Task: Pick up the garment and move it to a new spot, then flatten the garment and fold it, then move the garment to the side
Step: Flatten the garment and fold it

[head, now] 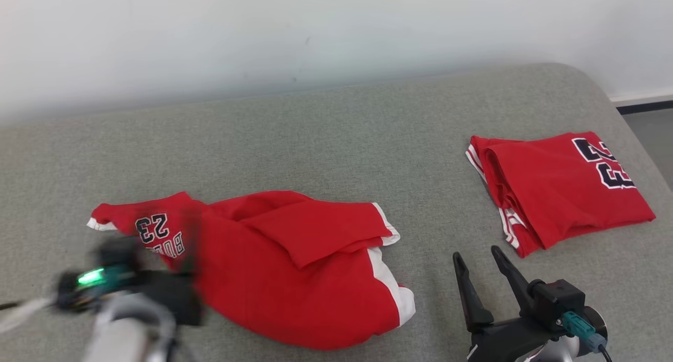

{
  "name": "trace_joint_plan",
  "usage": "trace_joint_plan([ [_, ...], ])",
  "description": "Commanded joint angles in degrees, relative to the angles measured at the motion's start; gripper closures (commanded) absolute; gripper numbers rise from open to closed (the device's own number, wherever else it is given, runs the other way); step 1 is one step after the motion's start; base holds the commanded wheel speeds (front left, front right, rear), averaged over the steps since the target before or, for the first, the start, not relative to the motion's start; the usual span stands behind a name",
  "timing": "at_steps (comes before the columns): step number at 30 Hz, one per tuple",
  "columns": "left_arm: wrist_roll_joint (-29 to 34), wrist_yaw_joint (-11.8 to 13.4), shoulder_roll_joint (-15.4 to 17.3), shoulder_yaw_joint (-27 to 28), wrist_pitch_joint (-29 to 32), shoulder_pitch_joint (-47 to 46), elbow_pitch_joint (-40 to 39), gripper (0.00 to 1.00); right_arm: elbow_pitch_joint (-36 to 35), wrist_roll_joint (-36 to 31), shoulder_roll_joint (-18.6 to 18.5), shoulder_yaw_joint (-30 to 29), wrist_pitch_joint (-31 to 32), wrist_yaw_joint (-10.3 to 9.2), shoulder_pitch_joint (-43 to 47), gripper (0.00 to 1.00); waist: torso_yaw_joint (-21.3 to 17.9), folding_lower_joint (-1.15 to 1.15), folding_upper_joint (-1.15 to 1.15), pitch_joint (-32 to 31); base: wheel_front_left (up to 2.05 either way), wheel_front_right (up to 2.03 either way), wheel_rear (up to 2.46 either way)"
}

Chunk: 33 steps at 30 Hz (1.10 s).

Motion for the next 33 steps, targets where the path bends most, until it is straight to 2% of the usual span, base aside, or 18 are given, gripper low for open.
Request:
trace_joint_plan([
  [1,1.5,-1.4,-1.1,-2.6,1.5,-1.1,-1.2,0.00,0.2,0.5,0.0,0.1,-0.3,-0.13,0.0,0.00,-0.5,0.00,0.00,0.3,0.00,0.00,0.00],
  [4,3.8,-5.1,-3.8,-9.8,6.3,-3.0,-2.8,0.00,0.3,0.9,0.0,0.4,-0.6,-0.13,-0.8,0.00,-2.0,0.00,0.00,1.0,0.00,0.00,0.00],
  [7,4.8,-6.4,-6.3,-13.5,9.6,-5.0,-1.5,0.00,0.6,1.2,0.0,0.9,-0.8,-0.13,-1.4,0.00,-4.2,0.00,0.00,1.7,0.00,0.00,0.00],
  [11,5.6,-6.7,-8.1,-16.1,13.0,-8.2,2.3,0.00,1.2,1.5,0.0,1.1,-1.4,-0.13,-1.9,0.00,-7.7,0.00,0.00,2.9,0.00,0.00,0.00],
  [20,8.8,-7.3,-8.9,-20.2,18.4,-14.8,11.3,0.00,2.7,3.0,0.0,1.8,-3.3,-0.13,-2.7,0.00,-15.2,0.00,0.00,5.2,0.00,0.00,0.00],
  [28,10.6,-4.1,-9.4,-21.2,21.5,-17.1,17.3,0.00,4.5,3.9,0.0,2.2,-4.7,-0.13,-3.2,0.00,-17.5,0.00,0.00,5.9,0.00,0.00,0.00],
  [29,10.7,-3.9,-9.4,-21.3,21.3,-17.2,17.7,0.50,4.6,3.9,0.0,2.2,-4.7,-0.13,-3.3,0.00,-17.5,0.00,0.00,5.8,0.00,0.00,0.00],
  [30,10.6,-3.7,-9.6,-21.3,21.1,-17.3,18.0,0.64,4.7,3.9,0.0,2.1,-4.7,-0.13,-3.4,0.00,-17.4,0.00,0.00,5.7,0.00,0.00,0.00],
  [31,10.5,-3.6,-9.7,-21.3,20.8,-17.4,18.4,1.00,4.7,3.8,0.0,2.0,-4.7,-0.13,-3.4,0.00,-17.3,0.00,0.00,5.6,0.00,0.00,0.00],
  [33,10.2,-3.6,-9.8,-21.2,20.6,-17.4,18.6,1.00,4.8,3.7,0.0,2.0,-4.7,-0.13,-3.4,0.00,-17.0,0.00,0.00,5.4,0.00,0.00,0.00],
])
